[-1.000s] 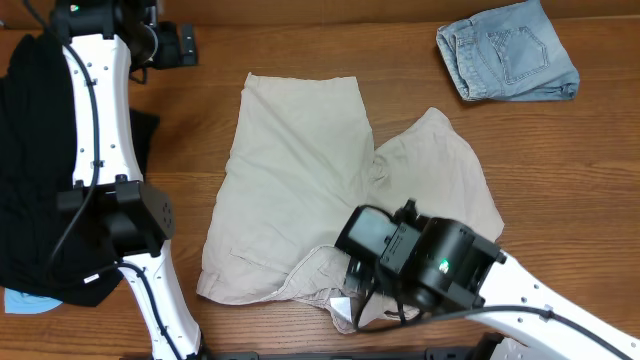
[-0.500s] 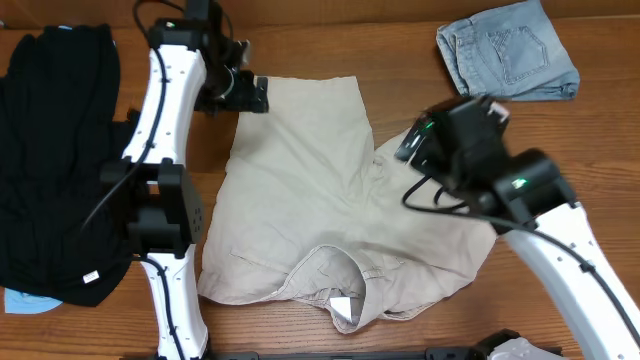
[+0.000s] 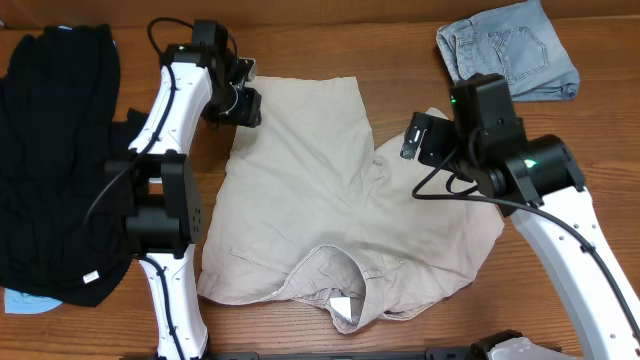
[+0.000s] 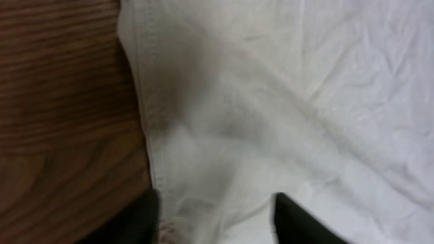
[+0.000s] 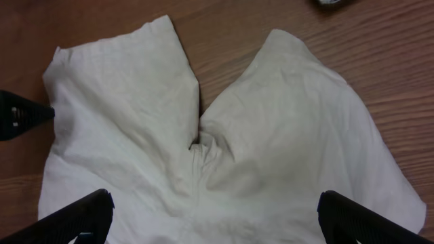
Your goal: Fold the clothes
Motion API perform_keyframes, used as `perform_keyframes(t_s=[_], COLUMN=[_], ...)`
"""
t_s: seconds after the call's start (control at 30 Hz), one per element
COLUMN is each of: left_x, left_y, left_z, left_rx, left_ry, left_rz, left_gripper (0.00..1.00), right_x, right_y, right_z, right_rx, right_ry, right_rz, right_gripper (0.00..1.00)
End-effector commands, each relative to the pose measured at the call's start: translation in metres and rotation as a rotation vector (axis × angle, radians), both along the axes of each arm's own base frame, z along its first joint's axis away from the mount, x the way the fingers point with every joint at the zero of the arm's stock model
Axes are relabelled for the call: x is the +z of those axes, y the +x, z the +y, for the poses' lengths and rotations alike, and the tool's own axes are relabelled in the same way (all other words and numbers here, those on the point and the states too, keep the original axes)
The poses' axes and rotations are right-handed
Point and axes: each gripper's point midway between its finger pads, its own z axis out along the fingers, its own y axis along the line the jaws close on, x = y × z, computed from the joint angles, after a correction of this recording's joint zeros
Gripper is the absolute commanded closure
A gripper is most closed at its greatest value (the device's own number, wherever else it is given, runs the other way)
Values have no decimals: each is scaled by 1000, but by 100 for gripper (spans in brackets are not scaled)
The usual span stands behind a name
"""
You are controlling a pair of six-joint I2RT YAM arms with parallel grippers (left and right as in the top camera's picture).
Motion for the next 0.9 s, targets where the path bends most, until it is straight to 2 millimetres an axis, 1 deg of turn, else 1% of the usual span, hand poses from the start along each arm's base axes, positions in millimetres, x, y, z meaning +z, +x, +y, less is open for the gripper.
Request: perform_keyframes(t_s=[0.0,0.03,0.1,0.13,0.17,0.27,0.47,0.57,0.63,0.73,0.8,0.87], left_x=[-8,-10,-14,-17,-20,-28,-37,-39,-40,-43,-47,-58], left_y=[-1,0,4,5,6,11,14,13,14,14,12,6], left_z=[0,0,0,0,1,6,4,4,4,4,4,4], left_rx=[-22,-21,-21,-21,-20,-5,1,0,-1,3,22,48], left_ry=[12,16,16,16,17,45,40,40,40,39,36,34], left_rz=[-3,-8,-24,-32,-39,-62,-85,-87,-91,-87,-67,-26], left_gripper=[52,50,44,39,37,37,39,49,64,82,96,96], right_x=[-9,-11,-15,-17,-19,-21,-23,-23,-23,-23,-23,-23], right_y=[5,6,7,8,8,8,10,10,10,10,10,10], right_z=[2,2,3,3,3,4,4,4,4,4,4,4], right_rx=[23,22,23,23,23,25,25,25,25,25,25,25], right_ry=[-15,-16,-20,-22,-23,-23,-23,-23,-24,-24,-24,-24], right_rz=[22,28,40,45,50,58,59,60,60,61,61,61], right_gripper=[0,0,0,0,0,0,0,0,0,0,0,0])
